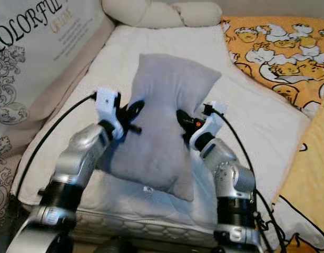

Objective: Clean up the room

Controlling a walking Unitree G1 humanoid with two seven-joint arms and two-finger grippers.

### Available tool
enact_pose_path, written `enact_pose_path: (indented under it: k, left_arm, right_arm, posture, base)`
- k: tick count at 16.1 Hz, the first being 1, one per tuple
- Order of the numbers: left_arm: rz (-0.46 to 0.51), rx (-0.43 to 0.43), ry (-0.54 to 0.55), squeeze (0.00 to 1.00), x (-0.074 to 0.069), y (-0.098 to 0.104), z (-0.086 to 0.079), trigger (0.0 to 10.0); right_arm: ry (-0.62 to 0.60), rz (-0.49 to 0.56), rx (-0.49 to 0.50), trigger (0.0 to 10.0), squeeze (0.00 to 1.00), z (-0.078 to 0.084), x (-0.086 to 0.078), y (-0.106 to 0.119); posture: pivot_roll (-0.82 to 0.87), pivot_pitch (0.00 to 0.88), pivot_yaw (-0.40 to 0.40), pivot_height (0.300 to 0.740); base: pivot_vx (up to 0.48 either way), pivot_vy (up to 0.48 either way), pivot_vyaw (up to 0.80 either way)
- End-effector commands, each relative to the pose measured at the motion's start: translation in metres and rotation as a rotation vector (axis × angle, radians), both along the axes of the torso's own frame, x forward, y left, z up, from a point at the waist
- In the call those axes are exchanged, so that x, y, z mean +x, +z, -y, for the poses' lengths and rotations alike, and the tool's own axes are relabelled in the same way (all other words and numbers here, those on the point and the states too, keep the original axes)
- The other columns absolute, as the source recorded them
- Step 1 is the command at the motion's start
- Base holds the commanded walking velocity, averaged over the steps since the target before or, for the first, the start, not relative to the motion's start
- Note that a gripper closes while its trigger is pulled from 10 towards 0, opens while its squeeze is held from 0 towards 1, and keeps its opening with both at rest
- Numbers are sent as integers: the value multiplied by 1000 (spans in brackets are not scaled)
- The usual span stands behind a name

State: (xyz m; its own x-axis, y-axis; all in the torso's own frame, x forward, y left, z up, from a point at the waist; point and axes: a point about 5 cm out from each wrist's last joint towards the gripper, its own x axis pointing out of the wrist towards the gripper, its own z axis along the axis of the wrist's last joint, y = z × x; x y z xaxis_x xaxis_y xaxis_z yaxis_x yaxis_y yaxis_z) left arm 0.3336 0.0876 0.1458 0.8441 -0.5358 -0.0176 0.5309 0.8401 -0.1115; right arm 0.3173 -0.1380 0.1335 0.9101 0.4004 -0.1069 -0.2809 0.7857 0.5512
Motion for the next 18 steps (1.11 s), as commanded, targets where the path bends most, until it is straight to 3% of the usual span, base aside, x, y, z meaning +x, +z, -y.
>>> enact_pose_path:
  k: [1,2,3,4,5,6,13,18]
  left_arm:
    - [49,5,-16,0,-4,11,3,10000]
    - [40,8,30,0,-12,11,-7,10000]
    - [37,7,33,0,-15,11,-8,10000]
    - [58,44,85,0,-16,12,-12,10000]
    - [56,78,82,0,-18,9,-11,10000]
    - [67,109,65,0,-19,7,-9,10000]
    - [49,175,135,0,-19,5,-12,10000]
    - [56,206,127,0,-17,7,-12,10000]
  right_arm:
    - [20,50,6,0,0,-6,0,14]
    - [-4,88,-22,4353,0,-7,-4,17]
    - [-14,94,-33,4353,0,-7,-5,17]
    - [-88,111,-124,10000,0,-6,-5,13]
    - [-93,88,-174,10000,0,-7,-6,9]
    - [-44,74,-149,10000,0,-10,-8,8]
    - [-77,75,-222,10000,0,-16,-19,2]
    - [-107,66,-244,10000,0,-14,-23,-2]
  posture:
    - [-32,0,59,740]
    - [-28,0,51,740]
    - [-26,0,49,740]
    - [-17,0,38,740]
    - [-15,0,30,740]
    - [-15,0,28,740]
    - [-20,0,31,740]
    - [-26,0,41,740]
  base:
    - [0,0,0]
    - [0,0,0]
    - [0,0,0]
    - [0,0,0]
    - [0,0,0]
    - [0,259,0]
    - [0,433,0]
    - [0,432,0]
